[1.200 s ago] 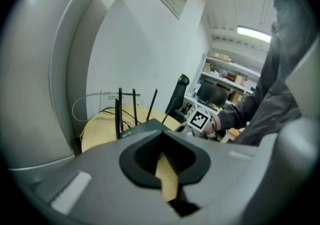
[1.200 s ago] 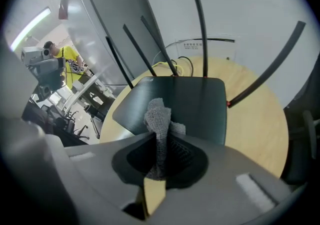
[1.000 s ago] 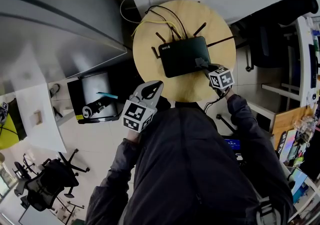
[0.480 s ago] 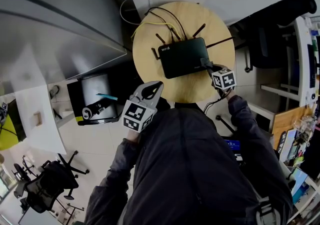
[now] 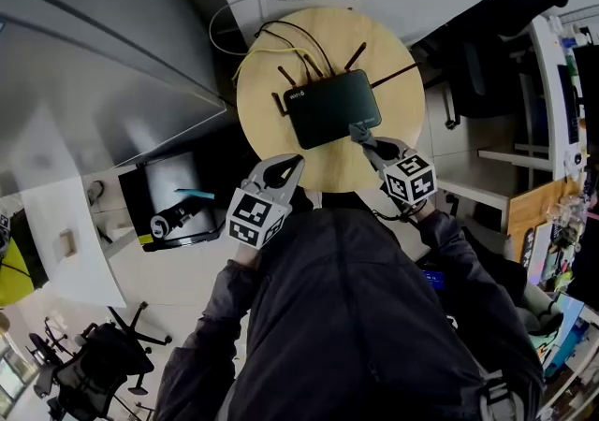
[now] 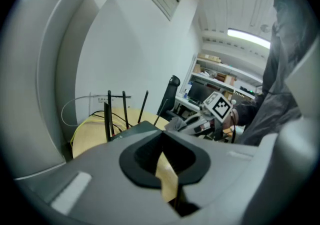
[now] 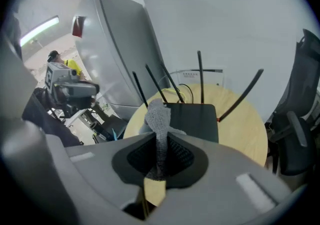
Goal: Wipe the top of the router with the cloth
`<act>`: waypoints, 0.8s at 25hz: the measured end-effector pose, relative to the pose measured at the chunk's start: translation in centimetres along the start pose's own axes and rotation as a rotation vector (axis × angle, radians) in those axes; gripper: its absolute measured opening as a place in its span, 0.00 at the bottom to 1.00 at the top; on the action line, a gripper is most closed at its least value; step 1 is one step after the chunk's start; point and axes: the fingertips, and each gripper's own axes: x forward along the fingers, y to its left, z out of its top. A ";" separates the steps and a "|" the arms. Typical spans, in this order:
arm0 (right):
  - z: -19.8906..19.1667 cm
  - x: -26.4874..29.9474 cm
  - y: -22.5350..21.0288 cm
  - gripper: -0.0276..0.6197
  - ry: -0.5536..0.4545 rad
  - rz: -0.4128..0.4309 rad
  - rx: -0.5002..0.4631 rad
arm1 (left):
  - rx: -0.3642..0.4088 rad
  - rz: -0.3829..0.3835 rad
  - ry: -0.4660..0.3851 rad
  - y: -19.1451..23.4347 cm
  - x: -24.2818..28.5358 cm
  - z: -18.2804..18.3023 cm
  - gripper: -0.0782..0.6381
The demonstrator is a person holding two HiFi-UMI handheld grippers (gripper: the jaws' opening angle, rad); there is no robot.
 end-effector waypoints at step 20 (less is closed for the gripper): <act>2.7 -5.2 9.8 0.09 -0.171 0.008 -0.088 | 0.047 -0.100 0.018 -2.5 -0.8 -2.3 0.11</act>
